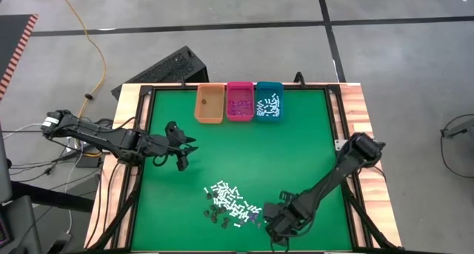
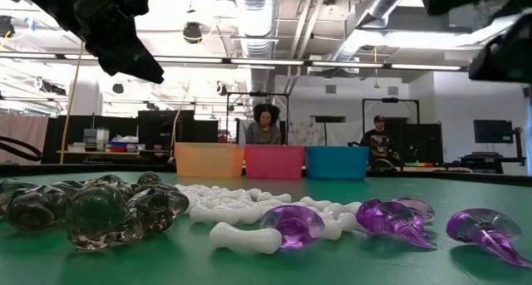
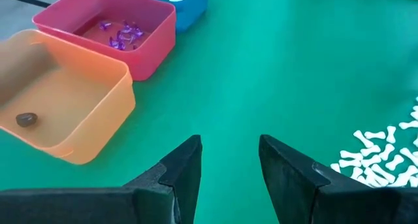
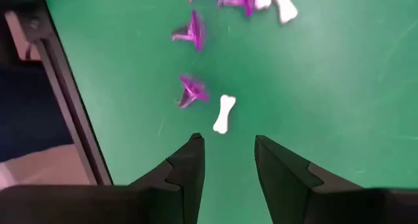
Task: Sort Halloween decoration
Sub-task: Put the white bone toy into the blue bin
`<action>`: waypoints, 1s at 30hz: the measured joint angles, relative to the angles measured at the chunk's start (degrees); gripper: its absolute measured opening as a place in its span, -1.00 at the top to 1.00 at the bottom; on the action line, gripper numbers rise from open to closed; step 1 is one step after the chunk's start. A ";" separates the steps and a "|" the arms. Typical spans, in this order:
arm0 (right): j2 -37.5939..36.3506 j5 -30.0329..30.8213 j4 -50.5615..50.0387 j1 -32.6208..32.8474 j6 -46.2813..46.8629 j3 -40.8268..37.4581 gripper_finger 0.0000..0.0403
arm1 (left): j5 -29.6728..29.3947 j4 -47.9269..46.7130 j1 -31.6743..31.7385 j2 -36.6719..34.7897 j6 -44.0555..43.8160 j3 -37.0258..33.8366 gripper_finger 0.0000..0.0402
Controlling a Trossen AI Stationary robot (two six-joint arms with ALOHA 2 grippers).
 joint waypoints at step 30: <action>6.57 -1.15 4.06 0.11 3.29 0.39 0.39 | -0.14 -1.57 0.00 0.05 -1.10 -0.02 0.28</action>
